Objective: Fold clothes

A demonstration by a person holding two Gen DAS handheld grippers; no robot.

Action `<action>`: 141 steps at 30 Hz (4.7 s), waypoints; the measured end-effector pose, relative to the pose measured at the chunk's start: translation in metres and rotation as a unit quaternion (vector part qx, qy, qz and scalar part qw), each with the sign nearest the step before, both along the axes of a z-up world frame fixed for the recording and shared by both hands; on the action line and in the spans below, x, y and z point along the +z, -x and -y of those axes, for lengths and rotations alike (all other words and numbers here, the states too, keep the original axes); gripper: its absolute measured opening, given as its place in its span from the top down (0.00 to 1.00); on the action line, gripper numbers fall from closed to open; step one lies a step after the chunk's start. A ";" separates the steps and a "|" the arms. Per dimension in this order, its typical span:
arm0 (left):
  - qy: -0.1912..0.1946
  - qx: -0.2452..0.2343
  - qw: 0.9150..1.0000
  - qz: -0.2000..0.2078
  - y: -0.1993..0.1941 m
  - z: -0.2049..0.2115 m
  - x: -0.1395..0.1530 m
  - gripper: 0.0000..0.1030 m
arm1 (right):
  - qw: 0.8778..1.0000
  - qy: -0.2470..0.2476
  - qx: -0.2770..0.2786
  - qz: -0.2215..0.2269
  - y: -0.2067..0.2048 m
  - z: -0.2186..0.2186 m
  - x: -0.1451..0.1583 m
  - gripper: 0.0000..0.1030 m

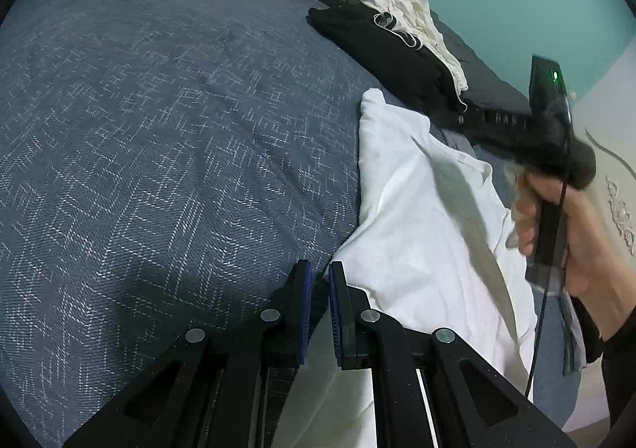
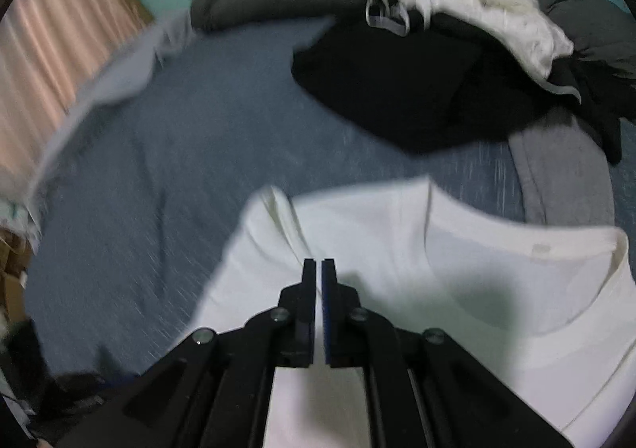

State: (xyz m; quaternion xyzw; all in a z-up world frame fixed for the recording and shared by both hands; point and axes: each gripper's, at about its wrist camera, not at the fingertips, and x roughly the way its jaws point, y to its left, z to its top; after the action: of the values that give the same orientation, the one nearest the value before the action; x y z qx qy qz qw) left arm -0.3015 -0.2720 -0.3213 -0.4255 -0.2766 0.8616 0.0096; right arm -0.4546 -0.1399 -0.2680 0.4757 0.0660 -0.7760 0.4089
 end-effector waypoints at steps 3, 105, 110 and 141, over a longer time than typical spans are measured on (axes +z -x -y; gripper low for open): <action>0.003 -0.007 1.000 0.000 0.002 -0.004 0.000 0.91 | 1.000 -0.003 0.012 -0.002 0.000 0.019 0.006 0.95; 0.007 0.004 1.000 0.020 -0.004 0.000 -0.003 0.95 | 0.983 0.022 -0.151 0.098 -0.146 -0.355 -0.020 0.75; 0.007 0.006 1.000 0.021 -0.005 -0.001 -0.003 0.95 | 0.983 0.004 -0.156 0.095 -0.169 -0.377 -0.031 0.75; 0.008 0.000 1.000 0.025 -0.004 -0.003 -0.005 0.93 | 0.965 0.025 -0.251 0.077 -0.185 -0.419 -0.049 0.94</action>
State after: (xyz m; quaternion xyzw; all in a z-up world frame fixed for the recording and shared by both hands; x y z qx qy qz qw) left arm -0.2979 -0.2693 -0.3260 -0.4469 -0.2697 0.8530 -0.0005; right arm -0.2694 0.2790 -0.3170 0.5251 -0.1069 -0.8159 0.2169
